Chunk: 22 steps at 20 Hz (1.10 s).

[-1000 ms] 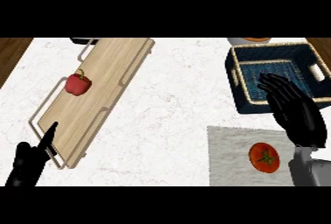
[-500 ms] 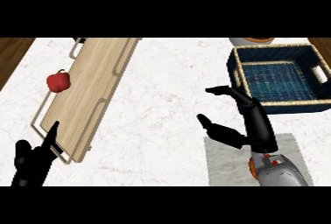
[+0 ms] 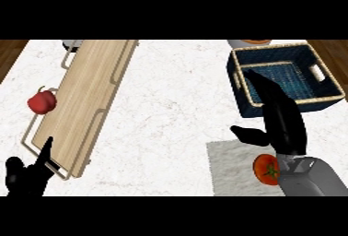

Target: Pick the tomato from the placemat and place it in the basket

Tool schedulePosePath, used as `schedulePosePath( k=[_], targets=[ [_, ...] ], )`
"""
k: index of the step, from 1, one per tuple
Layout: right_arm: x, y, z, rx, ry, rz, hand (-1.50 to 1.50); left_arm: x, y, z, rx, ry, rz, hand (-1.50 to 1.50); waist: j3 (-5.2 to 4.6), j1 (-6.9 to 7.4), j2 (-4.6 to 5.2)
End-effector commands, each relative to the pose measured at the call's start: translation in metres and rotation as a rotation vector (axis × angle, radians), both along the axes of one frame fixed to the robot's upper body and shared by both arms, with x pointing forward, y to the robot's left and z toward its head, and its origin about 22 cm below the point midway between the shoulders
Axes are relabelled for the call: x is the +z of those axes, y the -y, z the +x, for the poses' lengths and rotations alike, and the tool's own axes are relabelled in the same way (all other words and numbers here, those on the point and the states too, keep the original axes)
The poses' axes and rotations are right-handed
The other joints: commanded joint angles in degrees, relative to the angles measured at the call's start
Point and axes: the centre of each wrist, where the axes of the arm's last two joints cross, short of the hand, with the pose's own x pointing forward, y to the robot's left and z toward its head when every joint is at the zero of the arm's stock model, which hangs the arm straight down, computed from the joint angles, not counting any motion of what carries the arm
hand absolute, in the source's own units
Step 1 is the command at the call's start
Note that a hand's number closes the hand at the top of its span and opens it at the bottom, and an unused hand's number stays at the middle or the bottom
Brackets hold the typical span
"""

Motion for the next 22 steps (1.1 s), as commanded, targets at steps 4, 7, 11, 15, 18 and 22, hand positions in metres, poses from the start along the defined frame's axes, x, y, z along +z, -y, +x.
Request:
schedulePosePath(
  k=[4,7,11,15,18,22],
  targets=[
    [0.065,-0.012,-0.017,-0.151,-0.069,-0.309,-1.50,-0.016,0.012,-0.011,0.021,-0.087,-0.073,0.00,-1.30,-1.86,-0.32],
    [0.080,-0.019,-0.034,-0.148,-0.192,-0.382,-1.50,-0.016,0.005,-0.014,0.041,-0.111,-0.078,0.00,-1.24,-2.69,-0.26],
    [0.095,-0.024,-0.045,-0.159,-0.386,-0.473,-1.50,-0.013,0.017,-0.009,0.036,-0.091,-0.077,0.00,-1.04,-2.20,0.45],
    [0.106,-0.022,-0.064,-0.179,-0.480,-0.504,-1.50,-0.017,0.017,-0.018,0.042,-0.089,-0.082,0.00,-1.00,-2.06,0.37],
    [0.115,-0.011,-0.073,-0.190,-0.502,-0.540,-1.50,-0.021,0.016,-0.016,0.032,-0.094,-0.083,0.00,-0.99,-2.46,0.62],
    [0.128,-0.011,-0.081,-0.183,-0.500,-0.530,-1.50,-0.013,0.019,-0.011,0.009,-0.095,-0.095,0.00,-0.94,-0.94,0.89]
  ],
)
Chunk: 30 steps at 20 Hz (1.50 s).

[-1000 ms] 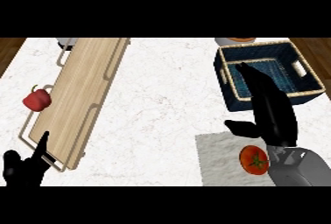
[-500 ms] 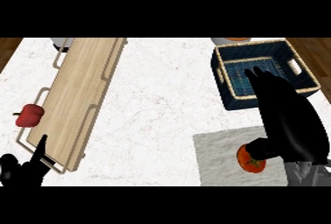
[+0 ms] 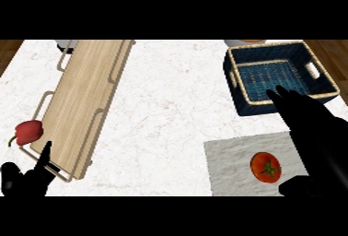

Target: Pick the tomato from the placemat and place it in the basket

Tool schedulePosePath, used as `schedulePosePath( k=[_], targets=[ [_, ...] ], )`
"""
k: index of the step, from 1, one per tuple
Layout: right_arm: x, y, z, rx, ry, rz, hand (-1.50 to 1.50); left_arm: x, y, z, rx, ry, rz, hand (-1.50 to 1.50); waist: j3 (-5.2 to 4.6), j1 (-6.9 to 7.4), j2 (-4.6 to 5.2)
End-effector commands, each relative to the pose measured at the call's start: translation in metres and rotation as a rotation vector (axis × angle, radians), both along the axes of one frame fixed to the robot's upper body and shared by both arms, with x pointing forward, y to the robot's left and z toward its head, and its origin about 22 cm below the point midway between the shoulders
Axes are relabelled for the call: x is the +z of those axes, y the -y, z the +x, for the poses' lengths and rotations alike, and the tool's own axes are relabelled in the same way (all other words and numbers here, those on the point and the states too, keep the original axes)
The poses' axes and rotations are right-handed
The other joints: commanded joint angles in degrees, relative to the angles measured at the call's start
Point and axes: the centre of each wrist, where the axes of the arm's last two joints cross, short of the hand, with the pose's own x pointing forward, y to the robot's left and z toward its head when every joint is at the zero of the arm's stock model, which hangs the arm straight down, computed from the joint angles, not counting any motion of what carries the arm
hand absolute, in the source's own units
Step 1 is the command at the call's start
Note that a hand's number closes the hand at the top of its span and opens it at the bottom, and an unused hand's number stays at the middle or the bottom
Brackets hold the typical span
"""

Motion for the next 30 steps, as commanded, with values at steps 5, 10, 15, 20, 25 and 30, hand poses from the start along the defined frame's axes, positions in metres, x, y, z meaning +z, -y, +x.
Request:
schedulePosePath(
  k=[5,10,15,20,25,30],
  targets=[
    [0.014,0.002,-0.031,-0.149,-0.070,-0.061,-1.50,-0.025,0.020,-0.005,-0.037,-0.090,-0.055,0.00,-0.77,1.36,0.96],
    [0.013,0.005,-0.026,-0.169,-0.080,-0.024,-1.50,-0.030,0.034,0.011,-0.064,-0.080,-0.046,0.00,-0.64,2.48,1.50],
    [-0.005,-0.006,-0.024,-0.180,-0.092,-0.024,-1.50,-0.025,0.018,0.021,-0.069,-0.084,-0.048,0.00,-0.54,3.24,1.65],
    [-0.021,-0.001,-0.026,-0.215,-0.125,-0.096,-1.50,-0.025,0.031,0.024,-0.055,-0.084,-0.042,0.00,-0.48,2.88,1.64],
    [-0.034,-0.004,-0.023,-0.235,-0.152,-0.060,-1.50,-0.032,0.031,0.020,-0.073,-0.077,-0.065,0.00,-0.45,3.41,1.64],
    [-0.045,-0.014,-0.025,-0.235,-0.149,-0.040,-1.50,-0.029,0.020,0.026,-0.060,-0.080,-0.034,0.00,-0.43,3.62,1.65]
  ],
)
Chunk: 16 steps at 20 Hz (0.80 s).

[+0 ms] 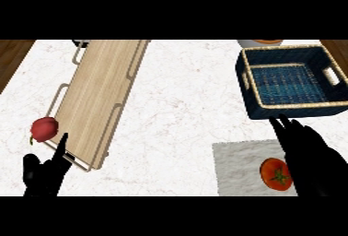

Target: Pick the tomato from the placemat and place it in the basket

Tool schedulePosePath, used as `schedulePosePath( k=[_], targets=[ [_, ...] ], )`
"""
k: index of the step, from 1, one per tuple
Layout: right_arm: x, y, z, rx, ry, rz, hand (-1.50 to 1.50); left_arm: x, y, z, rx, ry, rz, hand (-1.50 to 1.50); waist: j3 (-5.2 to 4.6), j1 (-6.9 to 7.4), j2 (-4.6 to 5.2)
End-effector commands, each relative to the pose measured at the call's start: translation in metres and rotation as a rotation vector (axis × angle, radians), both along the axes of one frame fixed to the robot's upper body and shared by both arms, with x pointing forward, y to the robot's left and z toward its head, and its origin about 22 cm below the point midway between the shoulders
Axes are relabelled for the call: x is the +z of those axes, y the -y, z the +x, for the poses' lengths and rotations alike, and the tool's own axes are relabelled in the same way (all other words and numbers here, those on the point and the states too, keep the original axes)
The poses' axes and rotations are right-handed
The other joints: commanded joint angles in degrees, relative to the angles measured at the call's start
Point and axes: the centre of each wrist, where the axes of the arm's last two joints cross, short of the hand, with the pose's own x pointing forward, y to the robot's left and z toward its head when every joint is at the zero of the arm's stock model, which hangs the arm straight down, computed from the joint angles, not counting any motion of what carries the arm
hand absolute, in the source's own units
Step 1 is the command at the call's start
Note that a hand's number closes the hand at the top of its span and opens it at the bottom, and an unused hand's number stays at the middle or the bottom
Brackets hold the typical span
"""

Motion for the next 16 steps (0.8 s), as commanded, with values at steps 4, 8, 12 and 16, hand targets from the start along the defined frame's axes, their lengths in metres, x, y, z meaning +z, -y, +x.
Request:
schedulePosePath(
  k=[4,8,12,16],
  targets=[
    [-0.017,0.001,0.007,-0.090,-0.005,-0.027,-1.50,-0.016,0.009,0.017,-0.005,-0.110,-0.018,0.00,-1.13,-0.39,0.96],
    [-0.021,0.004,0.004,-0.104,-0.005,-0.030,-1.50,-0.023,0.015,0.012,0.011,-0.115,-0.023,0.00,-1.15,-0.52,0.92],
    [-0.022,0.016,0.006,-0.107,0.014,-0.023,-1.50,-0.008,0.010,0.012,-0.007,-0.120,-0.024,0.00,-1.10,-0.30,0.88],
    [-0.041,0.010,0.011,-0.074,0.006,-0.020,-1.50,-0.014,0.009,0.024,0.012,-0.118,-0.035,0.00,-1.13,-0.40,0.96]
  ],
)
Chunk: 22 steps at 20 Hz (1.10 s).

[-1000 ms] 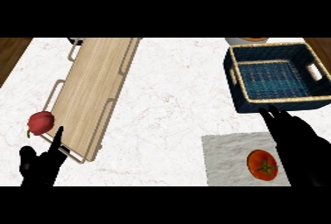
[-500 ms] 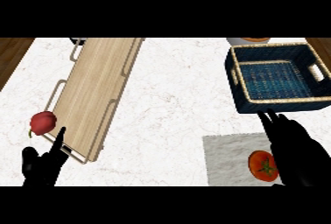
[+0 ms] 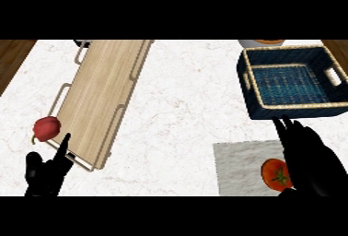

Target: Pick the tomato from the placemat and place it in the basket

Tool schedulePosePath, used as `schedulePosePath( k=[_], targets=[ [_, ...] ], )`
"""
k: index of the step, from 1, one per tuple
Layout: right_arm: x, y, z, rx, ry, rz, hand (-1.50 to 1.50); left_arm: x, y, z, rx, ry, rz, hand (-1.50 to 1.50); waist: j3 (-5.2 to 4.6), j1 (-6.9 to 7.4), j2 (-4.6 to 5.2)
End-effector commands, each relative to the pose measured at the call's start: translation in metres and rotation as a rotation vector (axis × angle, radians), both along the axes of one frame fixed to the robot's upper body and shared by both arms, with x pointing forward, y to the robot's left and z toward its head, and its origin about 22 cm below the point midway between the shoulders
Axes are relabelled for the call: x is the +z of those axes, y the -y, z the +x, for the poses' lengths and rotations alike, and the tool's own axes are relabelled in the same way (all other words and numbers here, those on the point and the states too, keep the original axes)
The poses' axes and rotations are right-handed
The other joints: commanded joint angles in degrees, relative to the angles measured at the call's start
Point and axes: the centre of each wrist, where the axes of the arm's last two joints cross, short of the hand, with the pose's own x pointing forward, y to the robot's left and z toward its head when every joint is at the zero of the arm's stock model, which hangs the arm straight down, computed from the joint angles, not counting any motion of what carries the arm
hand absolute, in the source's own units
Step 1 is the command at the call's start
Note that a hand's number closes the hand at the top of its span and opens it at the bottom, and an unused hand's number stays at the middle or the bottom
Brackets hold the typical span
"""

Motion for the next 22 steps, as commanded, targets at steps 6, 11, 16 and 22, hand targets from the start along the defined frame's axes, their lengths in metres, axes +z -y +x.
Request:
schedulePosePath(
  k=[6,11,16,22],
  targets=[
    [-0.047,-0.007,0.010,-0.067,-0.047,-0.023,-1.50,-0.019,0.011,-0.004,0.006,-0.086,-0.035,0.00,-1.26,-0.20,0.95],
    [-0.041,-0.001,-0.002,-0.089,-0.104,-0.051,-1.50,-0.022,0.004,0.006,0.023,-0.073,-0.035,0.00,-1.31,-0.73,0.84],
    [-0.058,0.012,0.029,-0.083,-0.081,-0.038,-1.50,-0.035,0.015,0.006,-0.006,-0.091,-0.034,0.00,-1.30,-0.35,1.05],
    [-0.068,0.007,0.014,-0.085,-0.077,-0.039,-1.50,-0.024,0.008,0.005,-0.001,-0.080,-0.025,0.00,-1.28,-0.33,0.83]
  ],
)
